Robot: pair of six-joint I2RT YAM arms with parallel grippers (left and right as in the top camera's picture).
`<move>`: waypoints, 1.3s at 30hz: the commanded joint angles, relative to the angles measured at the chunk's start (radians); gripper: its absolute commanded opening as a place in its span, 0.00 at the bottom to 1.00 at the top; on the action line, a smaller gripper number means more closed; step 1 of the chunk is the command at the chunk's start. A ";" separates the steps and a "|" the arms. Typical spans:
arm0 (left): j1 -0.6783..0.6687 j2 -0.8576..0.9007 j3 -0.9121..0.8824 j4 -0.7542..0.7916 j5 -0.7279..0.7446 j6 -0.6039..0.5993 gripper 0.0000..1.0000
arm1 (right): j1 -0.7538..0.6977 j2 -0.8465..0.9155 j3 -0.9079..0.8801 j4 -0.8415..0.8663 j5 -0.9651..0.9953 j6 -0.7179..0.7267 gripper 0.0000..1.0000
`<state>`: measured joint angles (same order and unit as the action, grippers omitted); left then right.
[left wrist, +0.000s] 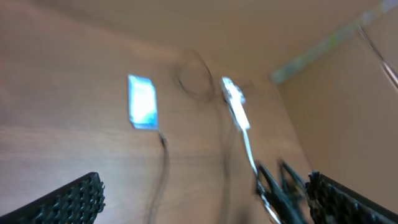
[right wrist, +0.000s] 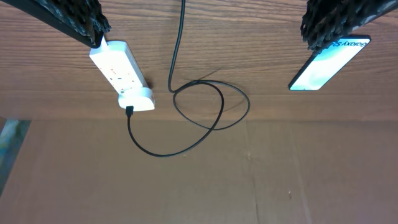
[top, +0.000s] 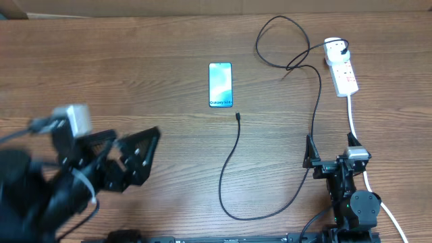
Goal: Plug charger to phone and switch on socket
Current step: 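Move the left gripper forward over the Galaxy phone and lower it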
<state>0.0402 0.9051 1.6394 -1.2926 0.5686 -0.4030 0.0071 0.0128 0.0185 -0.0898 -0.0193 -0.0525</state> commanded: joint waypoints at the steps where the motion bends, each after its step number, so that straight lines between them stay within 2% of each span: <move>1: 0.005 0.095 0.047 -0.031 0.259 0.047 1.00 | -0.001 -0.008 -0.011 0.005 0.003 -0.002 1.00; 3: 0.004 0.129 0.047 -0.027 0.256 -0.014 1.00 | -0.001 -0.008 -0.011 0.005 0.003 -0.002 1.00; 5: -0.004 0.157 0.047 -0.056 0.193 -0.077 1.00 | -0.001 -0.008 -0.011 0.005 0.003 -0.002 1.00; 8: -0.070 0.175 0.047 -0.087 -0.004 -0.169 1.00 | -0.001 -0.008 -0.011 0.005 0.003 -0.002 1.00; 15: -0.407 0.260 0.060 -0.104 -0.421 -0.402 1.00 | -0.001 -0.008 -0.011 0.005 0.002 -0.002 1.00; 18: -0.519 0.379 0.123 -0.205 -0.591 -0.477 1.00 | -0.001 -0.008 -0.011 0.005 0.003 -0.002 1.00; 21: -0.554 0.537 0.238 -0.367 -0.718 -0.535 1.00 | -0.001 -0.008 -0.011 0.005 0.003 -0.002 1.00; 24: -0.553 0.678 0.343 -0.396 -0.665 -0.462 1.00 | -0.001 -0.008 -0.011 0.005 0.003 -0.002 1.00; 27: -0.548 0.771 0.402 -0.378 -0.615 -0.458 1.00 | -0.001 -0.008 -0.011 0.005 0.003 -0.002 1.00; 34: -0.553 0.889 0.405 -0.348 -0.439 -0.426 1.00 | -0.001 -0.008 -0.011 0.005 0.002 -0.002 1.00; 39: -0.585 0.935 0.404 -0.199 -0.480 -0.427 1.00 | -0.001 -0.008 -0.011 0.005 0.003 -0.002 1.00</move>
<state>-0.5224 1.8122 2.0171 -1.5444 0.0826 -0.8539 0.0074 0.0128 0.0185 -0.0898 -0.0193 -0.0521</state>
